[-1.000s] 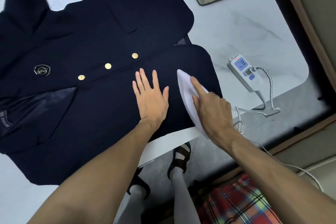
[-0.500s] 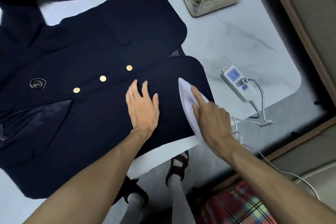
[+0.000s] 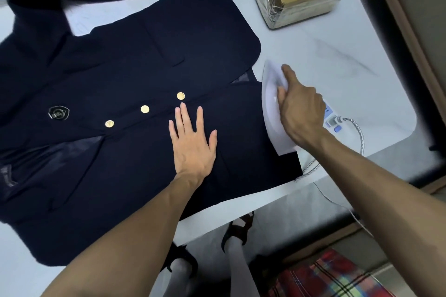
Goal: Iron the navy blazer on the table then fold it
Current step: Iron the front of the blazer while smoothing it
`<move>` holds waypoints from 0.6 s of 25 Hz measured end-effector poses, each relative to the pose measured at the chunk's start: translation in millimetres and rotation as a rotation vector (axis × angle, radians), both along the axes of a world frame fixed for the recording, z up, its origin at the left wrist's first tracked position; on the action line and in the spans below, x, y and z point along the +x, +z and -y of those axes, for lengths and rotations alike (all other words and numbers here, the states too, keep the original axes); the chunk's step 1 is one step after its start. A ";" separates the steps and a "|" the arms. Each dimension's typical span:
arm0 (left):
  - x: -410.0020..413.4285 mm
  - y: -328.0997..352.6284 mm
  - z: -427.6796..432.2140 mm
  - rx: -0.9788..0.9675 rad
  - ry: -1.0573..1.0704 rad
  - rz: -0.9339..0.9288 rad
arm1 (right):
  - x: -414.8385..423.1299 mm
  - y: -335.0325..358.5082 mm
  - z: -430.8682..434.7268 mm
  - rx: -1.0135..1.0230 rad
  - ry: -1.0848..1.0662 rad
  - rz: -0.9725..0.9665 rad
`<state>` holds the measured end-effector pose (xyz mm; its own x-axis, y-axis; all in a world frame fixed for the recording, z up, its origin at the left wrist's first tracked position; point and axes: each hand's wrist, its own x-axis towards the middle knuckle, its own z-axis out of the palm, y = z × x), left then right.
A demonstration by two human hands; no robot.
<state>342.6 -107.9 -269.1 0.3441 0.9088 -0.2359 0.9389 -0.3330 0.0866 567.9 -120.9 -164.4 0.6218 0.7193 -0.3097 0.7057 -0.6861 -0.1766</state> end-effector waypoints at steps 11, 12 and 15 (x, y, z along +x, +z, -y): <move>-35.4 -0.8 -0.7 0.043 0.256 0.032 | -104.1 -15.5 16.9 0.010 0.464 0.133; -37.2 -2.7 -1.0 0.028 0.234 -0.001 | -95.1 -10.9 18.7 -0.015 0.460 0.134; -35.3 -2.4 -0.7 0.015 0.236 -0.033 | -66.2 -7.1 17.8 -0.043 0.433 0.088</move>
<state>307.3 -107.1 -271.5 0.1139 0.9666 -0.2294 0.9932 -0.1050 0.0508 501.6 -138.7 -171.6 0.2909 0.9069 -0.3047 0.9408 -0.3290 -0.0811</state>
